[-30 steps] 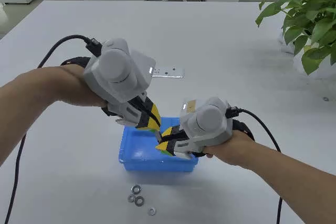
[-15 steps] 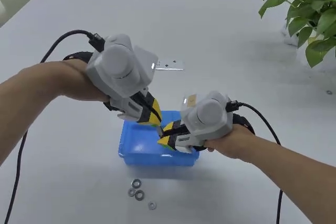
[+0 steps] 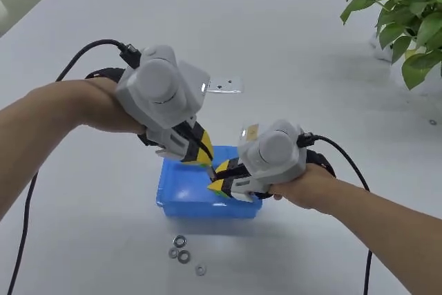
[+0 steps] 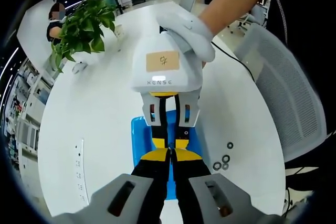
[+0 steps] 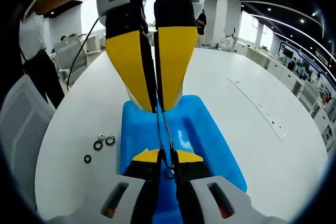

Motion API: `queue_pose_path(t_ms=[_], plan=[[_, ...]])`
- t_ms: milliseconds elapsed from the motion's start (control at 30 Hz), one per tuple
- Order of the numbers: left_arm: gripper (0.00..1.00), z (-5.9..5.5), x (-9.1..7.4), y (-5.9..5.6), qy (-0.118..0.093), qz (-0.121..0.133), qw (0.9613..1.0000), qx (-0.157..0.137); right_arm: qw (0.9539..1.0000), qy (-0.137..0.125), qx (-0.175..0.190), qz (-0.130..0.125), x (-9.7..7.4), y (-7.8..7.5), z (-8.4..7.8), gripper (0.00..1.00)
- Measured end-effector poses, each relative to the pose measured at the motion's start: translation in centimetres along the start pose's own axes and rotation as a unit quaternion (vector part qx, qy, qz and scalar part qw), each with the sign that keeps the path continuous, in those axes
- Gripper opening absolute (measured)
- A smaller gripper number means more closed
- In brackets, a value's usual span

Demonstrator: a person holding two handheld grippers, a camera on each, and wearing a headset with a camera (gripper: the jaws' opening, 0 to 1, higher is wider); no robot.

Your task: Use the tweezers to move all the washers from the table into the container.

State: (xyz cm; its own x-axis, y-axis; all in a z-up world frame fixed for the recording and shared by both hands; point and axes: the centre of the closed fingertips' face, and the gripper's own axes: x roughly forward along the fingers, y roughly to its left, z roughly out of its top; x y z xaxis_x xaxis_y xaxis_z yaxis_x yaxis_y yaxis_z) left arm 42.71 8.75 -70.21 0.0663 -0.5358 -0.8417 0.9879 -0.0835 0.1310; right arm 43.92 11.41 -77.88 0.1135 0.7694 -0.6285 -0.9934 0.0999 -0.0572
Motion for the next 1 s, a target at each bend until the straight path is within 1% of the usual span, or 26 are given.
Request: queue_pose_path(t_ms=[300, 567, 1000], plan=[[0.05, 0.3, -0.3, -0.2, -0.001, 0.002, 1.0000, 0.001, 1.0000, -0.002, -0.002, -0.002, -0.2, 0.1, 0.3, 0.11], [0.05, 1.0, -1.3, -0.5, -0.003, 0.007, 1.0000, 0.002, 0.9999, -0.008, -0.009, -0.008, -0.9, 0.5, 1.3, 0.11], [0.05, 2.3, -3.0, -2.1, -0.002, 0.011, 0.9999, 0.006, 0.9994, -0.022, -0.021, -0.015, -2.2, 2.0, 3.0, 0.11]])
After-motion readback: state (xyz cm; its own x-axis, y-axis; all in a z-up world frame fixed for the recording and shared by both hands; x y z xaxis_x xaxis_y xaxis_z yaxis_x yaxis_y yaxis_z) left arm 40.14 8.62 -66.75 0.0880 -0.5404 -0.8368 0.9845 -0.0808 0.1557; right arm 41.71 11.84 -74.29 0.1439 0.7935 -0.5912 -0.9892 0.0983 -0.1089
